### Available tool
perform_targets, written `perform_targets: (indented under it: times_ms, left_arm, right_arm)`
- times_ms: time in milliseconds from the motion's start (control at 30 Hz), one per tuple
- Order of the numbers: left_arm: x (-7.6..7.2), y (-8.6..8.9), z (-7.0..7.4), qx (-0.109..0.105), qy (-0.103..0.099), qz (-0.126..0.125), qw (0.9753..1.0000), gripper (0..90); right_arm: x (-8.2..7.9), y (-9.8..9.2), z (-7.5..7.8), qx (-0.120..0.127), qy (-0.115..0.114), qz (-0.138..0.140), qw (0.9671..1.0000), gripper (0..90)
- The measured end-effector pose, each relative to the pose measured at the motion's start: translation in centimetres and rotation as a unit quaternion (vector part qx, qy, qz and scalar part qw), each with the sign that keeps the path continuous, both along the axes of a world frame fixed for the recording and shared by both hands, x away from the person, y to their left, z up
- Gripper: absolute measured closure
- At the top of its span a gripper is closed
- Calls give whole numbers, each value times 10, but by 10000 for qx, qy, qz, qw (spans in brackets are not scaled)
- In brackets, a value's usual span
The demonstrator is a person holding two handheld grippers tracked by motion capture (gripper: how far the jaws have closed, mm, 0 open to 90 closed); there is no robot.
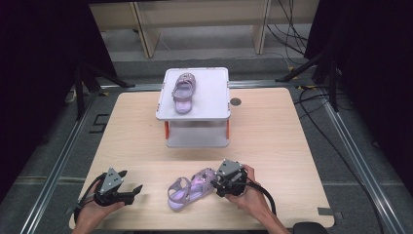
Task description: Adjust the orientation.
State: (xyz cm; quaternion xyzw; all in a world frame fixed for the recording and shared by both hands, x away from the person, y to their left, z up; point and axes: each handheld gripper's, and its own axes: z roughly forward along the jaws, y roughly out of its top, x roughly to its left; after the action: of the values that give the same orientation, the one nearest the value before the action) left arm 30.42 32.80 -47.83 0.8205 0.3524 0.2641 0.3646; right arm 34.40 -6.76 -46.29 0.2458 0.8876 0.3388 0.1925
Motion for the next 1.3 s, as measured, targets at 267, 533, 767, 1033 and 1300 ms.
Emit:
perform_targets:
  times_ms: [267, 533, 767, 1033, 1300]
  left_arm:
    - [-2, -1, -1, -142, 2, 75, 9999, 211]
    - [-1, 0, 0, -33, 33, 40, 10000, 211]
    - [0, 0, 0, -16, 12, 11, 10000, 211]
    - [-2, -3, -2, -229, 45, 121, 9997, 211]
    - [-2, 0, -1, -135, 61, 132, 9998, 211]
  right_arm:
    - [16, 2, 0, 363, 187, -63, 9991, 355]
    - [-9, 12, 5, 547, 223, 187, 9981, 321]
    - [-3, 22, 2, 337, 179, 265, 9989, 296]
    - [8, 21, 1, 334, 63, 224, 9992, 325]
    - [10, 18, 5, 485, 175, 306, 9982, 340]
